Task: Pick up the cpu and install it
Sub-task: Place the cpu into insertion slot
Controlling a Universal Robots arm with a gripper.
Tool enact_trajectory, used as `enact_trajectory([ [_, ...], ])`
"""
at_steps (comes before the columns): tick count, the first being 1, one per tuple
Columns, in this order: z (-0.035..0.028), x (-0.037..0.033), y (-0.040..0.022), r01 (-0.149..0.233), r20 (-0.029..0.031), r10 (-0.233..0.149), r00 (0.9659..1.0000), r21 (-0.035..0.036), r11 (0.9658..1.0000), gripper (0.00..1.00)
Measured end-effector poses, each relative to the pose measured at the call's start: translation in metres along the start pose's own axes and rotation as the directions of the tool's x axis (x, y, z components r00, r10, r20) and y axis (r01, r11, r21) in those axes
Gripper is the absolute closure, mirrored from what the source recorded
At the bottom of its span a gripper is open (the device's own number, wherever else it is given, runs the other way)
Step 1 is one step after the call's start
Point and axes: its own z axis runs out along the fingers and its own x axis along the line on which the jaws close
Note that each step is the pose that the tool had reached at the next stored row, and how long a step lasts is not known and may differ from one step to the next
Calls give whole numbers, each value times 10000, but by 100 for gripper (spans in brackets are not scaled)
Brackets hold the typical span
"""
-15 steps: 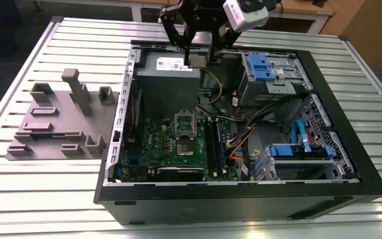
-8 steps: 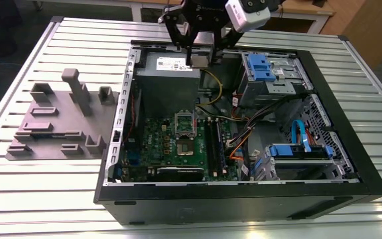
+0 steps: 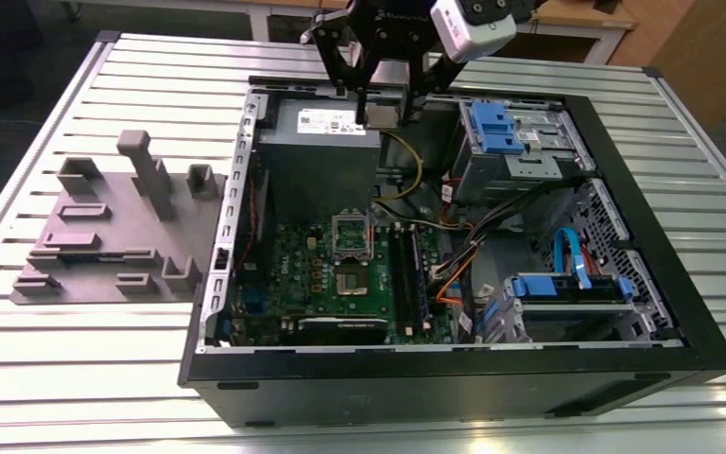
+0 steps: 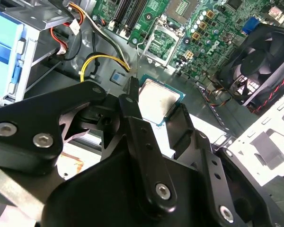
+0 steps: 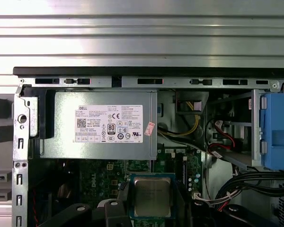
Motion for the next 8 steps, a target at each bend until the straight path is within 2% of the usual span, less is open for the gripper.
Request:
enact_trajectory([
  [8,0,0,0,-1,0,1,10000,0,10000,53],
])
